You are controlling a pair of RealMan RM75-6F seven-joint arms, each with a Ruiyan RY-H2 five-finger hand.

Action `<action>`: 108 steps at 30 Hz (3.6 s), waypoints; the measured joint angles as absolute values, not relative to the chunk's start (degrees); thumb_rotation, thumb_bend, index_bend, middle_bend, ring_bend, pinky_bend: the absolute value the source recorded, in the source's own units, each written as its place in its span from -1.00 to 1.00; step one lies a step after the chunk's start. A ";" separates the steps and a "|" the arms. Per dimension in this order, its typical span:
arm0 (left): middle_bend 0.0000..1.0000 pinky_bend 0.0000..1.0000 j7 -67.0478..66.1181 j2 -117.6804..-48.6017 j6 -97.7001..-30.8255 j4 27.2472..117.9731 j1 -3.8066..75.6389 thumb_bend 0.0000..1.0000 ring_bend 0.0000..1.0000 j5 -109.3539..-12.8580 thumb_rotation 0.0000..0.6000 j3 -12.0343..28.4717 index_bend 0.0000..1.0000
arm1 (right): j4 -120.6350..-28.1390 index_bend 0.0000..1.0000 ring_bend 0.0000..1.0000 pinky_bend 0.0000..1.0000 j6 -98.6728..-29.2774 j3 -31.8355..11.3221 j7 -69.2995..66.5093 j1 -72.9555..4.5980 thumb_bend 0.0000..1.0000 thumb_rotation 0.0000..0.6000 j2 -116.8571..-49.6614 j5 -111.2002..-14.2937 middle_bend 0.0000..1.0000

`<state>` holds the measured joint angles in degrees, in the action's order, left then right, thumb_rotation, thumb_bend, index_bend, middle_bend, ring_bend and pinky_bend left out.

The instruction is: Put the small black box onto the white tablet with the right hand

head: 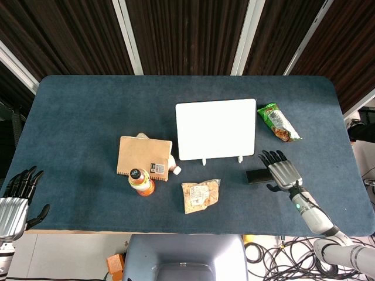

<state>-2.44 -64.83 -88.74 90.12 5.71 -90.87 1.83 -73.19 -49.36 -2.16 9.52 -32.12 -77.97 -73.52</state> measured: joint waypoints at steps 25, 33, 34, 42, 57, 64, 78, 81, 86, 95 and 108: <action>-1.00 -0.77 -2.12 -64.67 -89.47 89.98 5.26 -0.39 -1.00 -91.51 1.00 1.54 -1.00 | -67.13 -0.19 -0.74 -0.94 -49.46 -2.36 4.47 -32.38 -0.62 1.00 -82.29 -76.34 -0.48; -1.00 -0.77 -1.90 -64.62 -89.71 89.91 5.10 -0.39 -1.00 -91.45 1.00 1.57 -1.00 | -66.38 -0.04 -0.63 -0.86 -49.97 -2.58 4.10 -32.44 -0.62 1.00 -83.23 -76.75 -0.40; -1.00 -0.77 -1.92 -64.61 -89.63 89.90 5.11 -0.39 -1.00 -91.45 1.00 1.54 -1.00 | -66.16 0.02 -0.59 -0.84 -49.99 -2.58 4.18 -32.44 -0.62 1.00 -83.47 -76.78 -0.36; -1.00 -0.77 -1.68 -64.51 -90.14 89.80 4.82 -0.39 -1.00 -91.54 1.00 1.53 -1.00 | -64.13 0.42 -0.31 -0.67 -52.77 -2.82 4.10 -31.93 -0.59 1.00 -85.23 -77.98 -0.11; -1.00 -0.77 -1.21 -64.37 -90.42 89.73 4.64 -0.39 -1.00 -91.56 1.00 1.60 -1.00 | -62.31 0.68 -0.14 -0.56 -58.08 -3.05 2.43 -31.00 -0.53 1.00 -86.72 -81.25 0.08; -1.00 -0.77 -1.14 -64.36 -90.39 89.77 4.62 -0.39 -1.00 -91.45 1.00 1.68 -1.00 | -61.73 0.68 -0.12 -0.53 -66.01 -3.27 1.28 -30.18 -0.52 1.00 -86.80 -85.33 0.08; -1.00 -0.77 -1.71 -64.59 -89.98 89.88 4.91 -0.39 -1.00 -91.32 1.00 1.87 -1.00 | -51.36 0.69 -0.12 -0.54 -69.73 -14.17 19.33 -41.01 -0.52 1.00 -96.82 -84.60 0.10; -1.00 -0.77 -1.32 -64.43 -89.89 89.76 4.91 -0.39 -1.00 -91.05 1.00 1.96 -1.00 | -46.11 0.69 -0.12 -0.55 -69.45 -15.92 22.24 -44.35 -0.52 1.00 -100.46 -83.93 0.10; -1.00 -0.77 -0.86 -64.24 -89.83 89.71 4.88 -0.39 -1.00 -91.12 1.00 1.86 -1.00 | -38.17 0.66 -0.12 -0.55 -68.07 -17.61 23.56 -48.19 -0.52 1.00 -105.50 -82.26 0.10; -1.00 -0.77 -0.77 -64.19 -89.55 89.71 4.95 -0.39 -1.00 -90.90 1.00 1.91 -1.00 | -29.28 0.55 -0.13 -0.55 -65.79 -18.43 20.03 -51.45 -0.52 1.00 -110.75 -79.69 0.10; -1.00 -0.77 -1.29 -64.05 -89.18 90.15 5.04 -0.39 -1.00 -90.82 1.00 1.78 -1.00 | -27.12 0.01 -0.32 -0.63 -63.05 -18.27 19.25 -51.99 -0.52 1.00 -111.78 -76.92 -0.18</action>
